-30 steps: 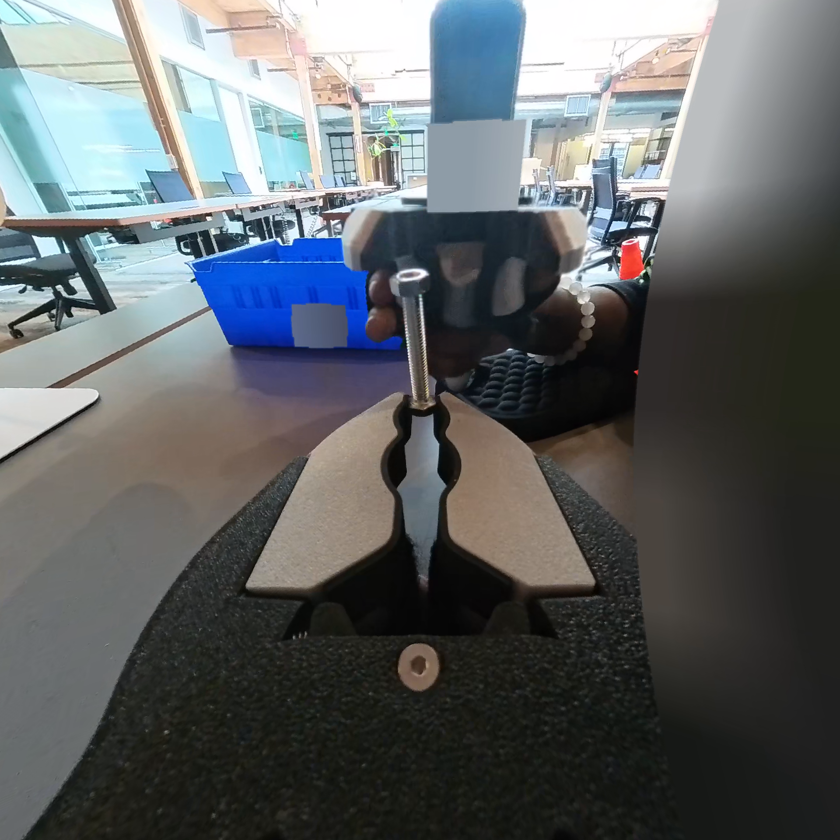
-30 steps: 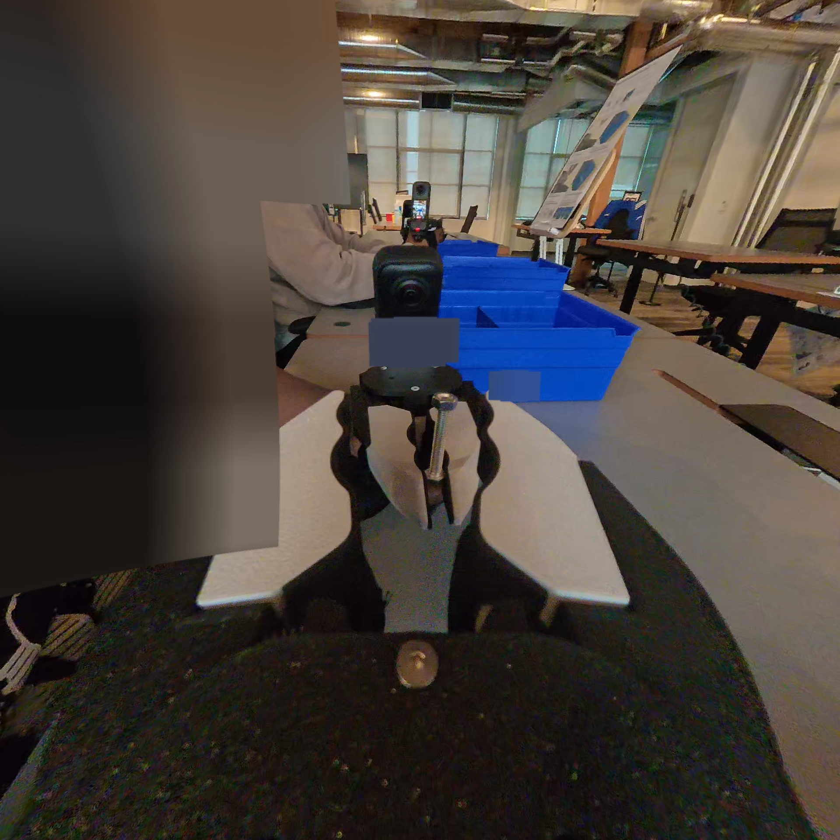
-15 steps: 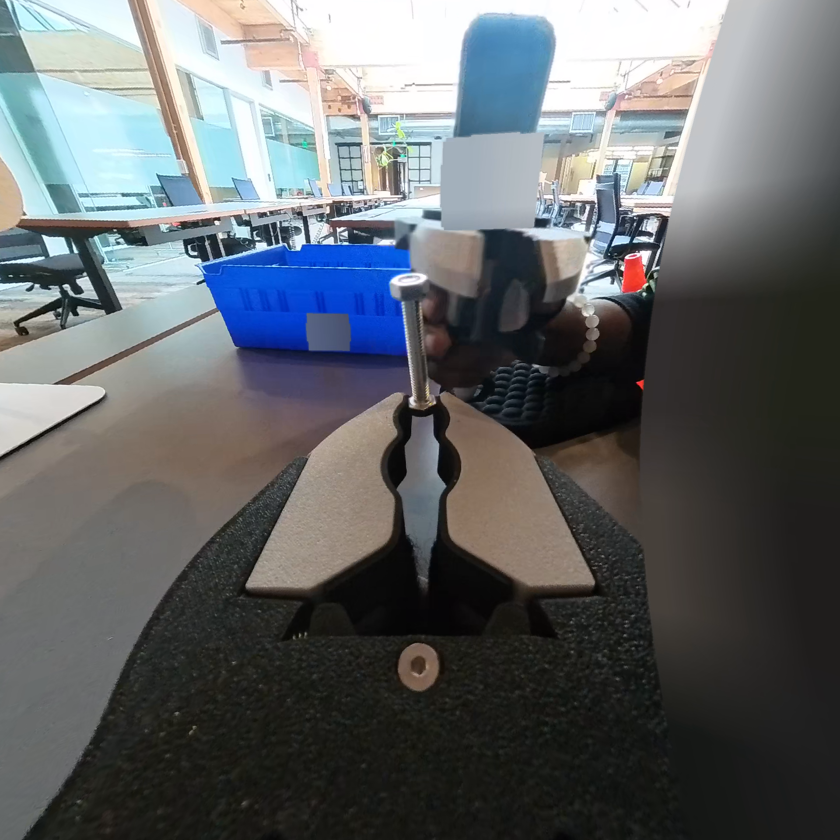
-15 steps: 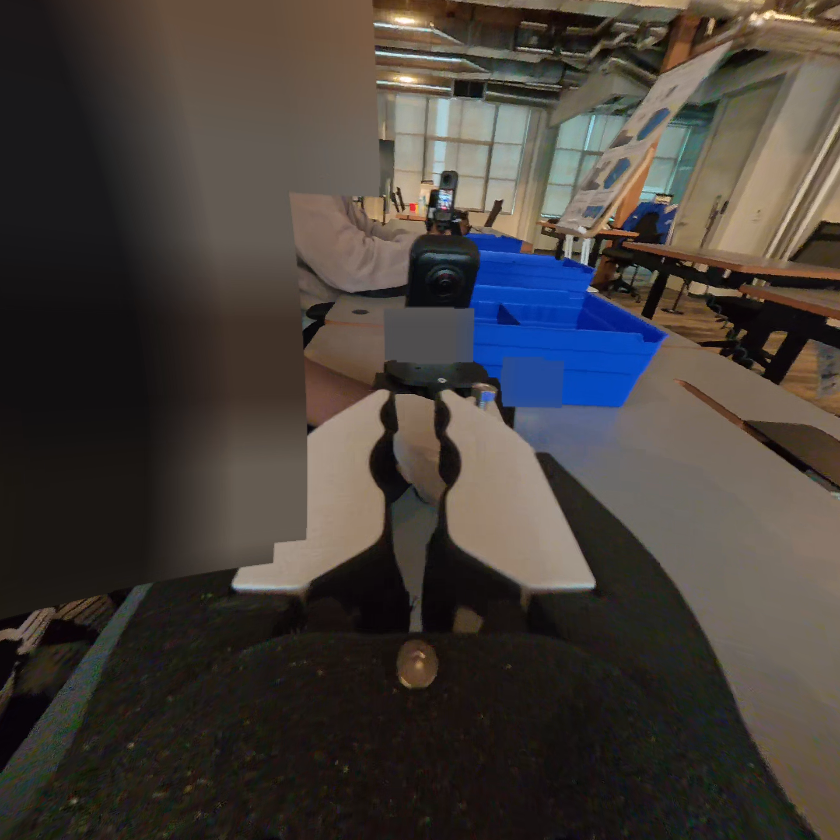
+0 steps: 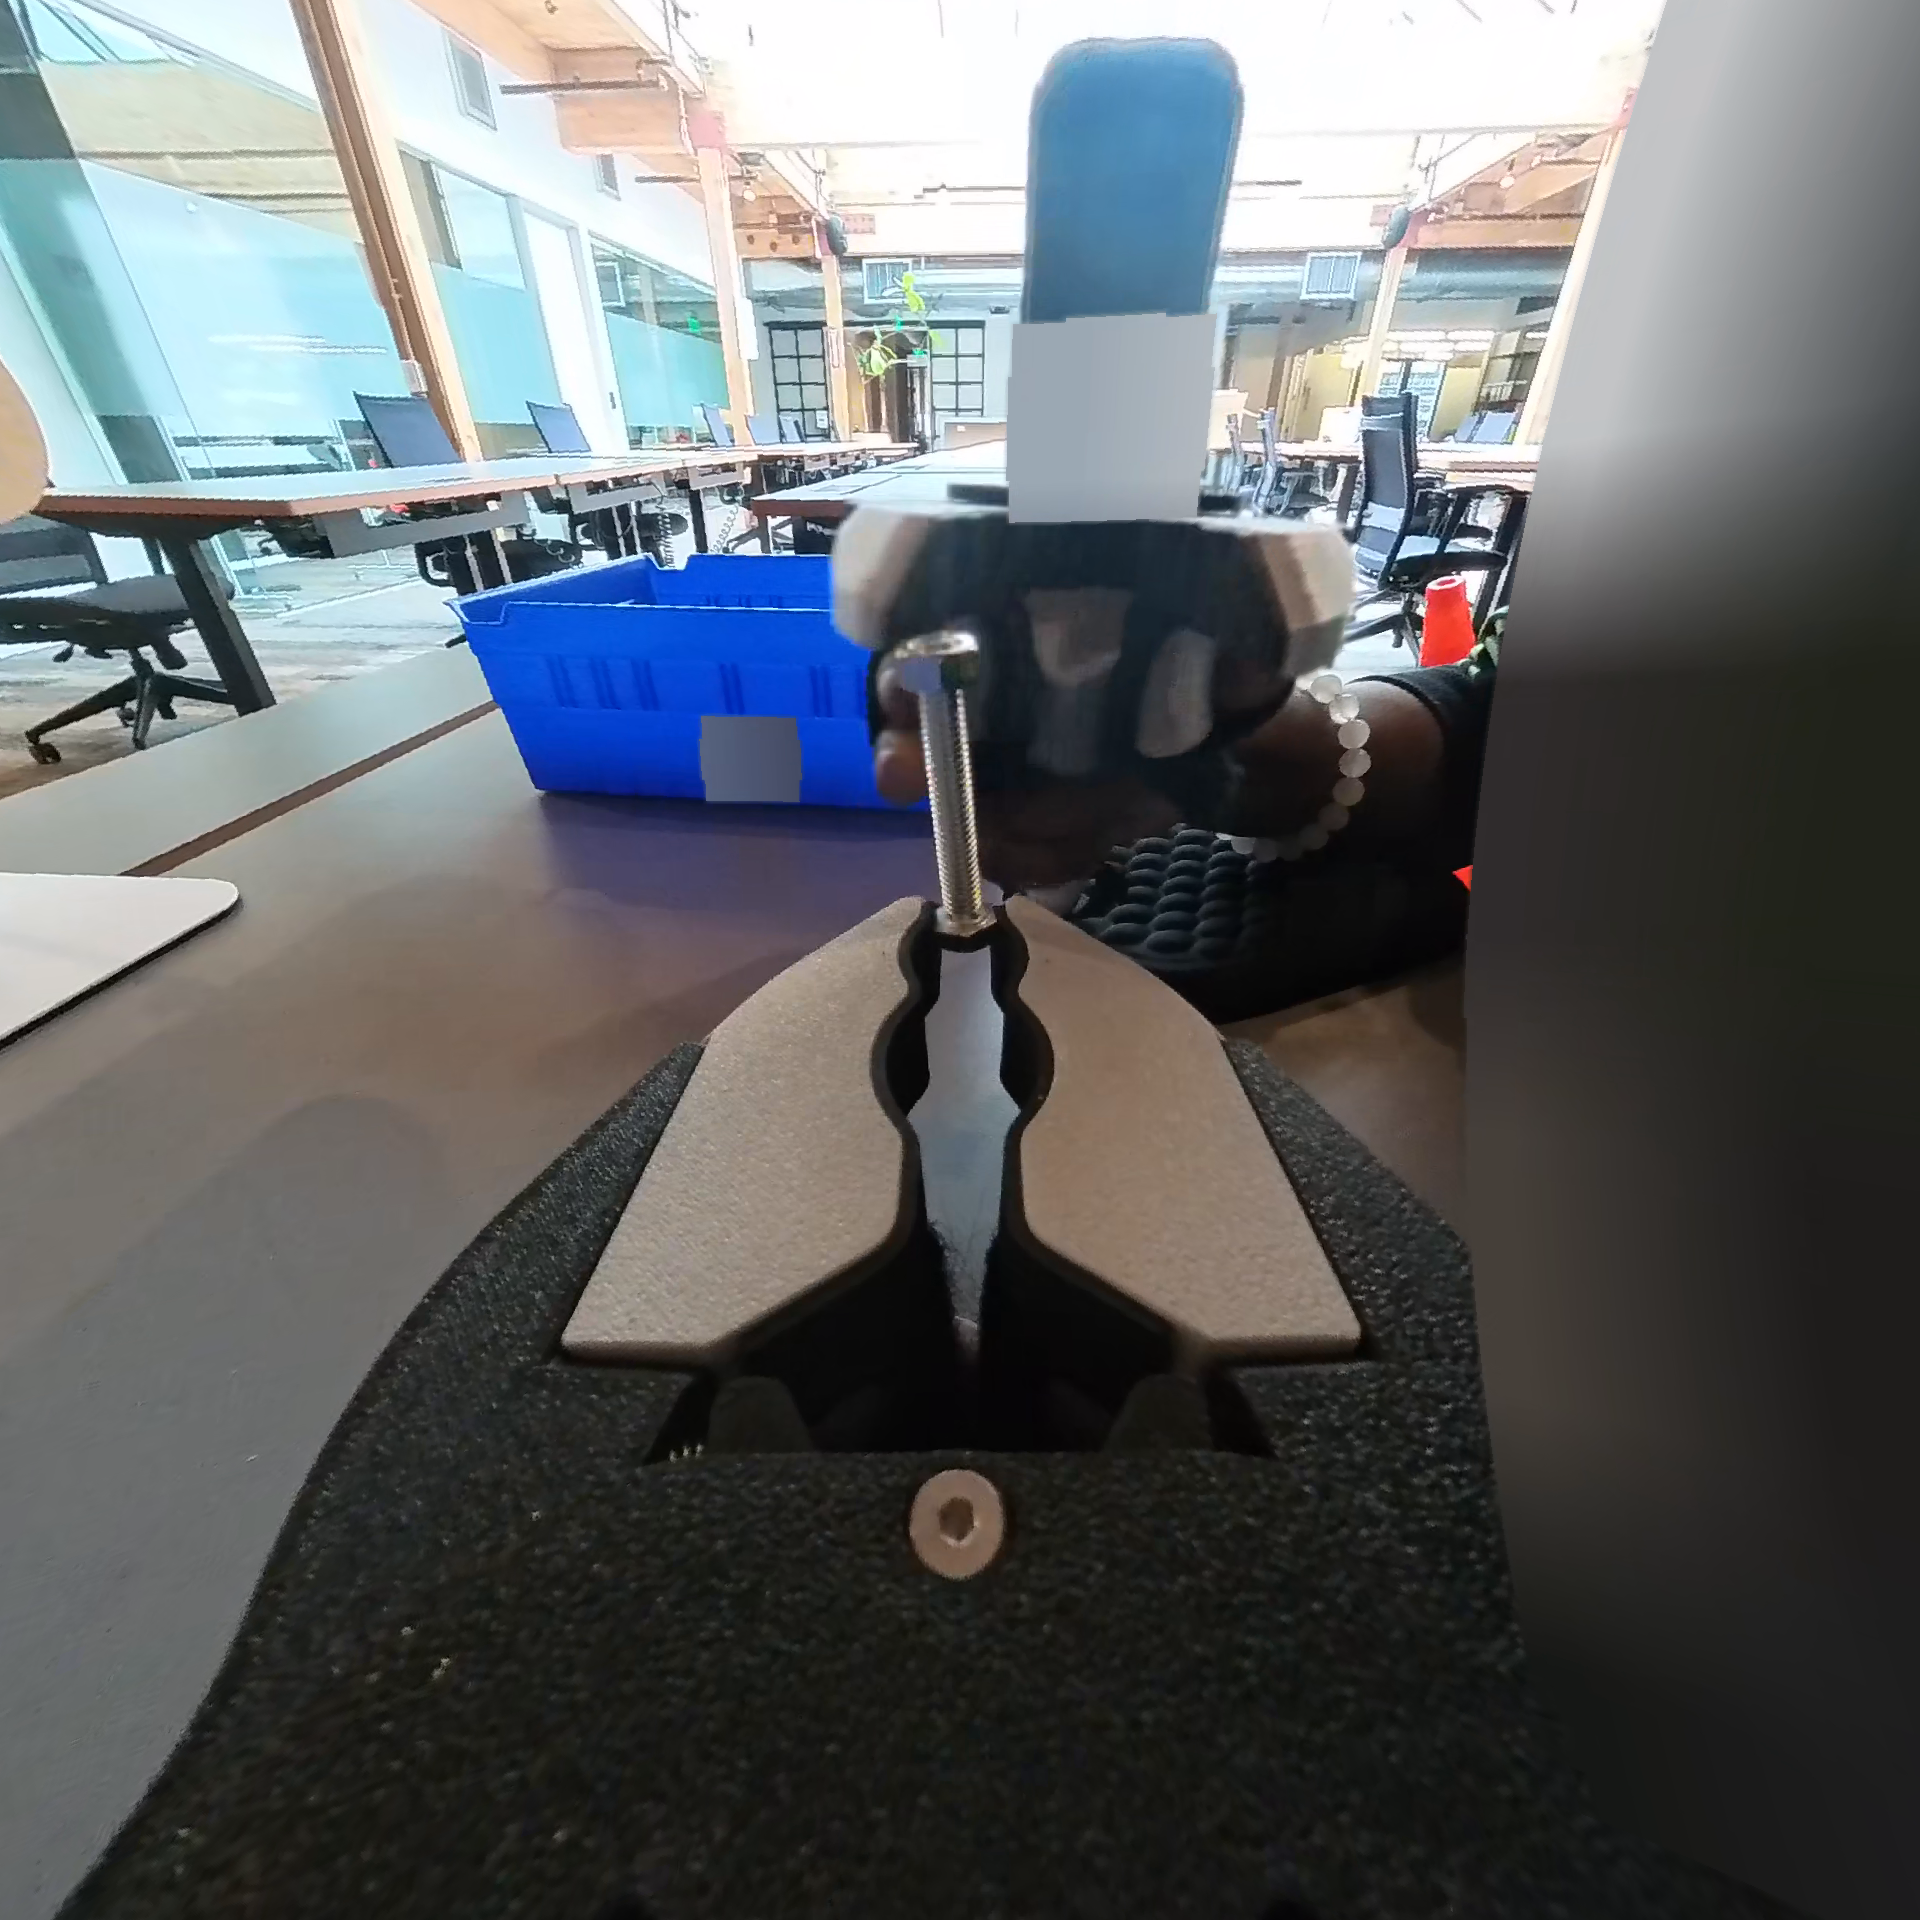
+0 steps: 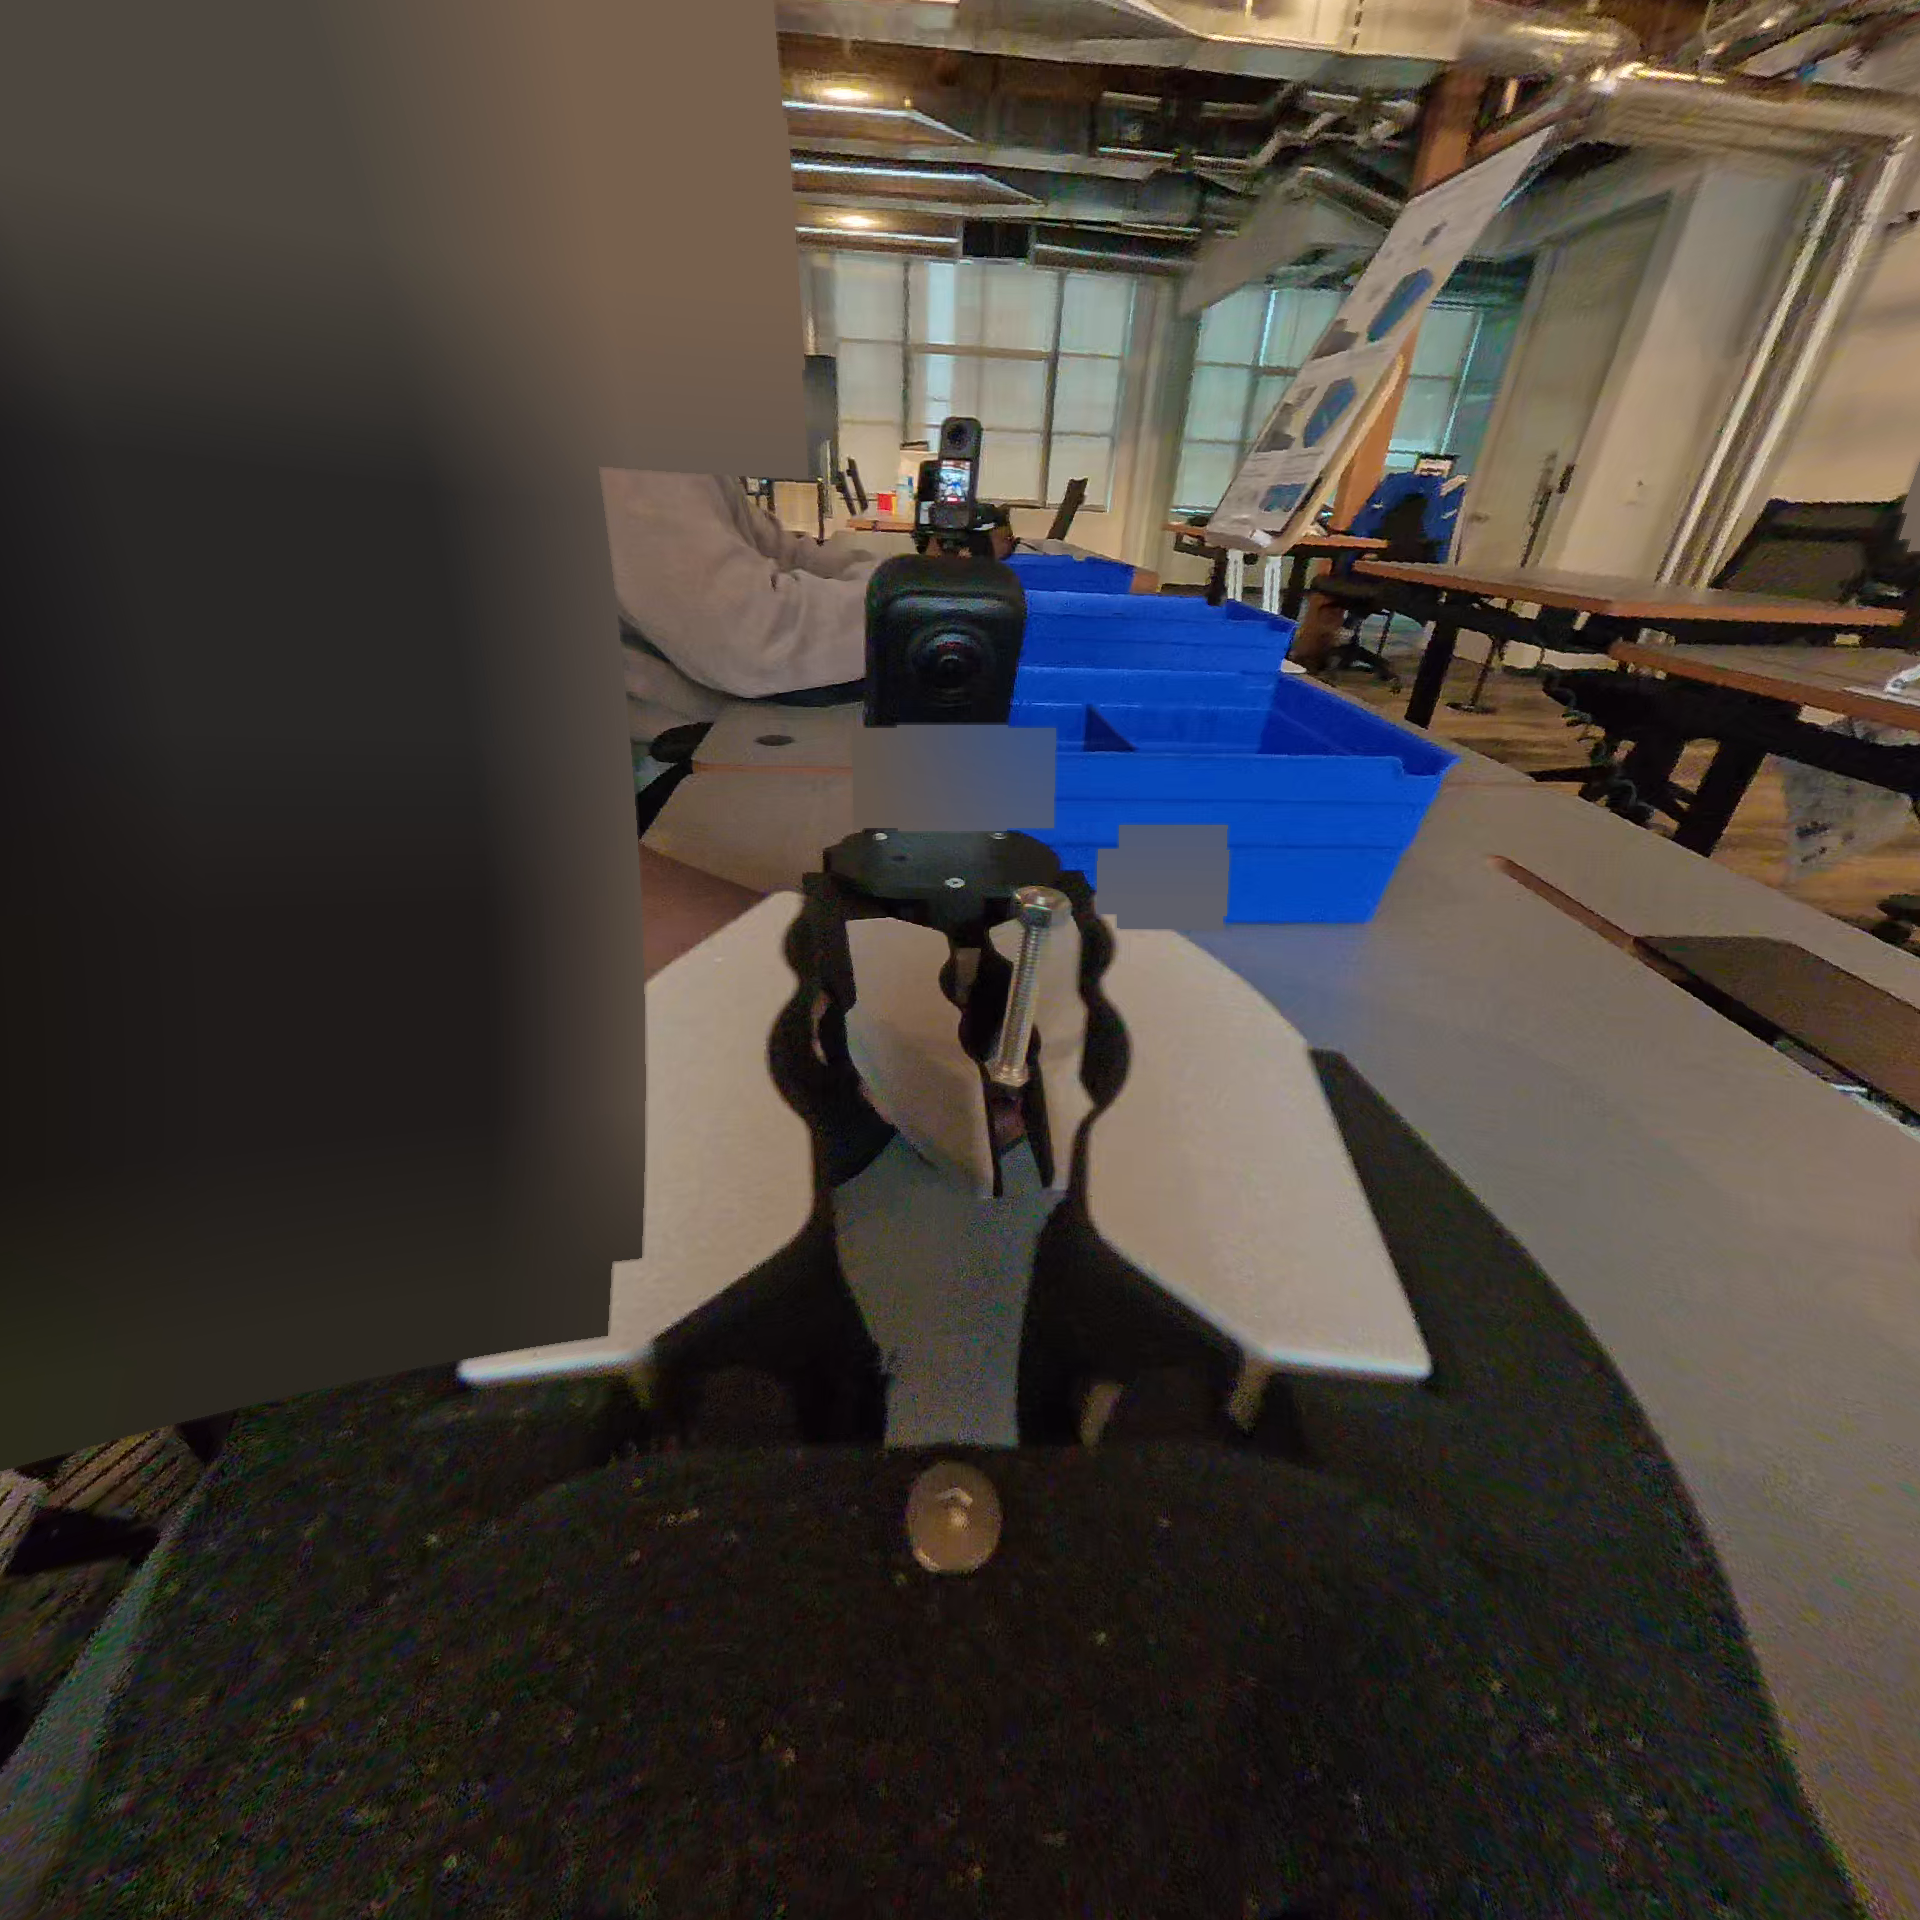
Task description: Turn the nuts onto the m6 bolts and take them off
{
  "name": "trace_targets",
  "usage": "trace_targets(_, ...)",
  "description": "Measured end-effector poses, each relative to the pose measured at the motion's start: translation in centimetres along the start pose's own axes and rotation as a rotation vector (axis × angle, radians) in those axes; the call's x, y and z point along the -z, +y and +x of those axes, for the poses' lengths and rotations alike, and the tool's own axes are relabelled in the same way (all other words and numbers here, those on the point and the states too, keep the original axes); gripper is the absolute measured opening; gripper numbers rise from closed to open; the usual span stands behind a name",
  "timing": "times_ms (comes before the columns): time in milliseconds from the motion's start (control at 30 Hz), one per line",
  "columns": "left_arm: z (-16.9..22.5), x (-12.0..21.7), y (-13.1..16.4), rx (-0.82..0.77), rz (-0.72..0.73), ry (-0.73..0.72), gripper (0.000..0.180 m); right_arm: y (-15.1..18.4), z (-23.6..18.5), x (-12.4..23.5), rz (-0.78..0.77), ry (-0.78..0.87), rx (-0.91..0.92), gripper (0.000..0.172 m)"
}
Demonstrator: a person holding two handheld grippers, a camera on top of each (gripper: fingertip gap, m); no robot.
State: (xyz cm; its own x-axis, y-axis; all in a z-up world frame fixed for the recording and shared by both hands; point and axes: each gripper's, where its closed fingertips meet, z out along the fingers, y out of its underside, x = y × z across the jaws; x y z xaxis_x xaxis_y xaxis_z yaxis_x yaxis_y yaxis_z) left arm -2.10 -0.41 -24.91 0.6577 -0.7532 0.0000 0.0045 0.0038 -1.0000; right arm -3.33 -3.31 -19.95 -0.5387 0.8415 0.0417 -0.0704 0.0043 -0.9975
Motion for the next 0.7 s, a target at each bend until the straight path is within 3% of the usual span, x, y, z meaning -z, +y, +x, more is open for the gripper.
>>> trace_targets(67, 0.0, 0.0, 0.0, 0.001, 0.001, -0.001, 0.009, 0.2, -0.1, -0.2, -0.011, -0.011, -0.006, 0.055)
trace_targets(100, 0.0, 0.0, 0.0, 0.002, 0.002, -0.002, 0.009, 0.3, -0.4, -0.3, -0.018, -0.022, -0.001, 0.05)
trace_targets(167, -0.1, 0.0, 0.0, 0.004, 0.004, -0.003, 0.009, 0.2, -1.0, 0.0, -0.019, -0.05, 0.03, 0.021)
trace_targets(233, -0.1, 0.0, -0.1, 0.006, 0.005, -0.004, 0.009, 0.0, -0.8, 0.2, -0.004, -0.038, 0.035, 0.016)
trace_targets(367, -0.1, 0.0, 0.0, 0.005, 0.003, -0.003, 0.009, 0.1, 0.2, -0.1, -0.002, 0.008, 0.002, 0.061)
trace_targets(433, -0.1, 0.0, 0.0, 0.006, 0.003, -0.004, 0.009, 0.2, -0.4, -0.2, -0.008, -0.022, 0.011, 0.052)
trace_targets(500, -0.1, 0.0, -0.1, 0.008, 0.005, -0.005, 0.009, 0.1, -1.0, 0.0, -0.005, -0.043, 0.056, 0.02)
trace_targets(567, -0.1, 0.0, -0.1, 0.009, 0.006, -0.006, 0.009, -0.2, -0.9, 0.2, 0.011, -0.032, 0.065, 0.015)
trace_targets(600, -0.1, 0.0, -0.1, 0.008, 0.005, -0.005, 0.009, -0.2, -0.6, 0.2, 0.015, -0.022, 0.057, 0.019)
trace_targets(700, -0.1, 0.0, -0.1, 0.009, 0.005, -0.005, 0.009, 0.0, 0.1, -0.1, 0.012, 0.008, 0.02, 0.055)
